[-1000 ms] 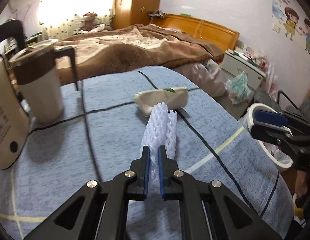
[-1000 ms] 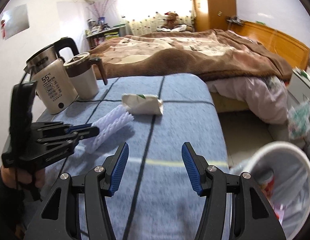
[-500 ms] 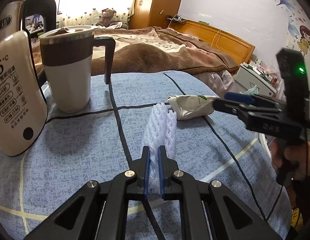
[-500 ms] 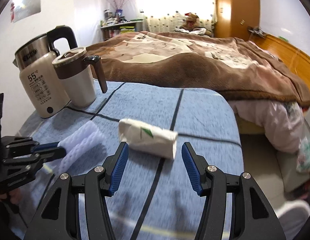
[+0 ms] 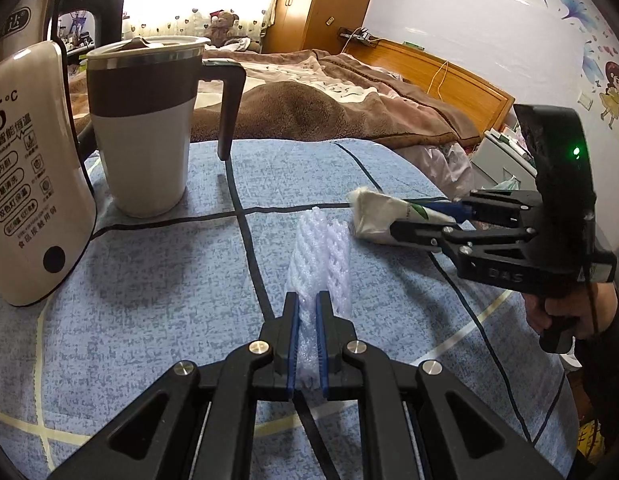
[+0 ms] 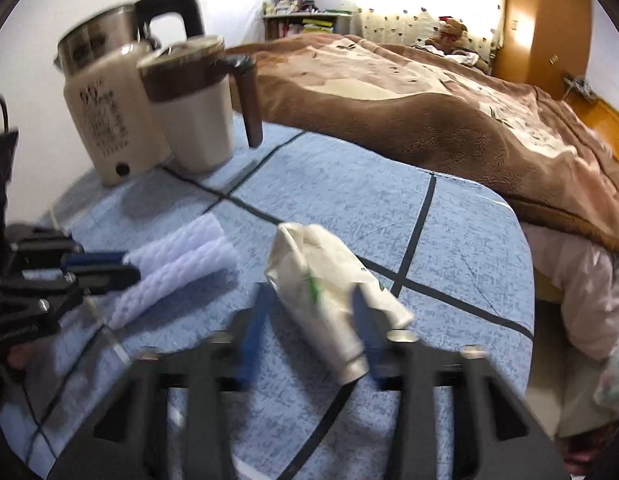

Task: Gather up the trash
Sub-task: 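Grasp the white foam mesh sleeve with the left gripper while the right gripper grasps the tissue packet, then carry foam sleeve and tissue over the bin and open both grippers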

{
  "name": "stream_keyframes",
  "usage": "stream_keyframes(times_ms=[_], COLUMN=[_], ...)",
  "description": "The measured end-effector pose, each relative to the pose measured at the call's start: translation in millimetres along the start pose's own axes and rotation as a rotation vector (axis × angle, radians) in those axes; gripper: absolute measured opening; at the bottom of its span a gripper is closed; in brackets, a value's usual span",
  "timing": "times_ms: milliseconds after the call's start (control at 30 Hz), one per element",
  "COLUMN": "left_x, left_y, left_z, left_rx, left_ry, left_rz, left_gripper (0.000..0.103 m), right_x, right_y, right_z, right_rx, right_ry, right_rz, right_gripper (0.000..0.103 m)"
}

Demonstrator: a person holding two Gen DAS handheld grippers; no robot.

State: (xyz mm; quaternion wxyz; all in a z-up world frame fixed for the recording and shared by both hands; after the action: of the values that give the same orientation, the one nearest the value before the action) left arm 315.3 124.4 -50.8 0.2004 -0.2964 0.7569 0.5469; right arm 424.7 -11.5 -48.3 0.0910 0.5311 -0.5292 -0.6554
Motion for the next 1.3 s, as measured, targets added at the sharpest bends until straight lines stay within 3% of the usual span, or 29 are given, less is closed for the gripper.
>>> stream_keyframes(times_ms=[33,633,1300], left_x=[0.3,10.9,66.1], left_y=[-0.8,9.7,54.5], left_z=[0.0,-17.8,-86.1], left_rx=[0.0,0.024,0.1], left_ry=[0.0,-0.015,-0.049], left_rz=[0.003,0.005,0.013], left_gripper=[0.009,0.009,0.009], right_x=[1.0,39.2,125.1], right_y=[-2.1,68.7,165.5], right_z=[1.5,26.5,64.0], right_rx=[-0.003,-0.023,0.089], right_ry=[-0.001,-0.222,-0.344], right_rz=[0.008,-0.087,-0.128], right_gripper=[0.007,0.007,0.007])
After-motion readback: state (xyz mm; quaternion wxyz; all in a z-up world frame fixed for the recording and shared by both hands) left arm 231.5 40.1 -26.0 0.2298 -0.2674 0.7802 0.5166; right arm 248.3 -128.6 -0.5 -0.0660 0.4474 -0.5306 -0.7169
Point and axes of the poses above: each gripper's, at about its wrist camera, not at the fingertips, and y roughly against the way its jaws point, z to its left, x to its underside, the point moved 4 cm from there along -y, roughly the way its jaws point, and after that the axes turned 9 degrees about y, right-handed, at the moved point
